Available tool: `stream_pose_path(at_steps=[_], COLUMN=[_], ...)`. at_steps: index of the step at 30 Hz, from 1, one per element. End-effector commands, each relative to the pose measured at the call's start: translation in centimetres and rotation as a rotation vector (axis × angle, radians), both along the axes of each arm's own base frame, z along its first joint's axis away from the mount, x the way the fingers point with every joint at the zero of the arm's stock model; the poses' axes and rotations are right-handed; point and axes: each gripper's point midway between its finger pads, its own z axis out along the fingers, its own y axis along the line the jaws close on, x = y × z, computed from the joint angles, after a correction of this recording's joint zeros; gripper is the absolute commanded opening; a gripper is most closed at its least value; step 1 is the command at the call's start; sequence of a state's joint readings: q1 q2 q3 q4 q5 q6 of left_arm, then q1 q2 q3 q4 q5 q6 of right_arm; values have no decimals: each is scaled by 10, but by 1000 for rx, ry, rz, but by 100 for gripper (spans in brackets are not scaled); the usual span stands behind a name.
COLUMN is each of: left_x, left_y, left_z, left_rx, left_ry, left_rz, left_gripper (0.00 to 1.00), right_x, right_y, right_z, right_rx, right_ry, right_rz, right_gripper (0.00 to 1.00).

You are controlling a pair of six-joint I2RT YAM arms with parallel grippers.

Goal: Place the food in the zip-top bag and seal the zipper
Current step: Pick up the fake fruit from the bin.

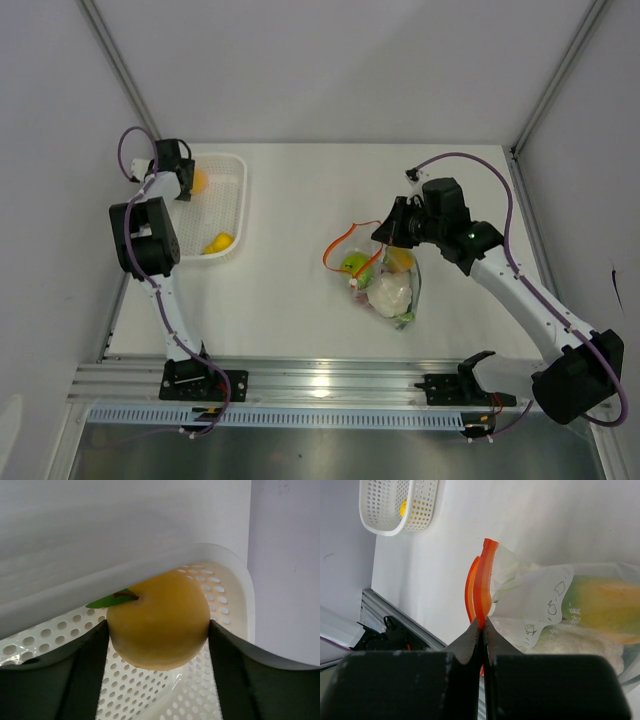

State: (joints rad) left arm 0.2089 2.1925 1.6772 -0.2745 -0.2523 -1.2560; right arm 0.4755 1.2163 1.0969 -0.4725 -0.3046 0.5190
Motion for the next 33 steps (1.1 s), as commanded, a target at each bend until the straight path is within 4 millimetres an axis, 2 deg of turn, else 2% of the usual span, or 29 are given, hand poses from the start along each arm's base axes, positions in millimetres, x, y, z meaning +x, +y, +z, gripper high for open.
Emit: stream_pose_path(at_steps=[1,4,6,8,10,12,13,15,16,17,19,20,21,22,23,24,25,27,28,29,30,31,32,33], left_x=[7,6,6,6,2,-2,-10,-15,-16,-22,-28,-38,-42,-46,-58,-63,-77,-87,-98,-105,-116,-132,-140,-154], left_y=[5,1,-2,-5,-10,-12,-16,-19,-25,-29,-39,-43,-47,-52,-57,-60,-71,-90,-101,-116,-132,-144,-157,-175], left_z=[11,9,8,10,8,20,13,29,36,34,56,51,58,85,77,87,100,118,136,144,144,157,164,152], left_rx=[48,42,27,20,10,9,-3,-6,-19,-22,-32,-41,-47,-40,-53,-51,-54,-65,-52,-68,-75,-68,-73,-84], left_ry=[-15,-16,-17,-18,-9,-29,-11,-46,-68,-68,-118,-103,-114,-168,-151,-169,-191,-229,-266,-281,-272,-305,-330,-314], left_rz=[15,7,-4,-14,-31,-32,-43,-53,-76,-97,-133,-142,-150,-163,-173,-181,-204,-271,-312,-365,-406,-442,-487,-541], left_gripper=[67,52,50,39,23,22,20,20,16,14,9,7,4,4,3,3,3,0,0,0,1,1,1,1], right_x=[6,6,6,5,5,6,6,8,7,7,5,6,7,6,7,7,7,8,7,7,7,7,6,6], right_y=[0,1,2,1,-1,-2,-3,-3,-3,-3,-5,-7,-10,-12,-13,-14,-16,-17,-17,-17,-17,-15,-14,-13], right_z=[9,10,10,11,12,11,12,12,13,13,14,12,10,11,9,7,5,5,3,2,1,2,1,1], right_rx=[12,22,25,29,23,13,11,8,9,8,8,3,-4,-3,-7,-12,-17,-14,-9,-6,-2,9,14,21], right_ry=[-42,-37,-36,-36,-39,-40,-38,-33,-32,-29,-35,-36,-41,-47,-44,-41,-39,-45,-44,-45,-44,-41,-33,-29], right_rz=[-6,-9,-10,-12,-22,-31,-34,-39,-36,-39,-46,-56,-70,-77,-85,-89,-99,-110,-115,-114,-118,-117,-115,-112], right_gripper=[0,0,0,0,0,0,0,0,0,0,0,0,0,0,0,0,0,0,0,0,0,0,0,0])
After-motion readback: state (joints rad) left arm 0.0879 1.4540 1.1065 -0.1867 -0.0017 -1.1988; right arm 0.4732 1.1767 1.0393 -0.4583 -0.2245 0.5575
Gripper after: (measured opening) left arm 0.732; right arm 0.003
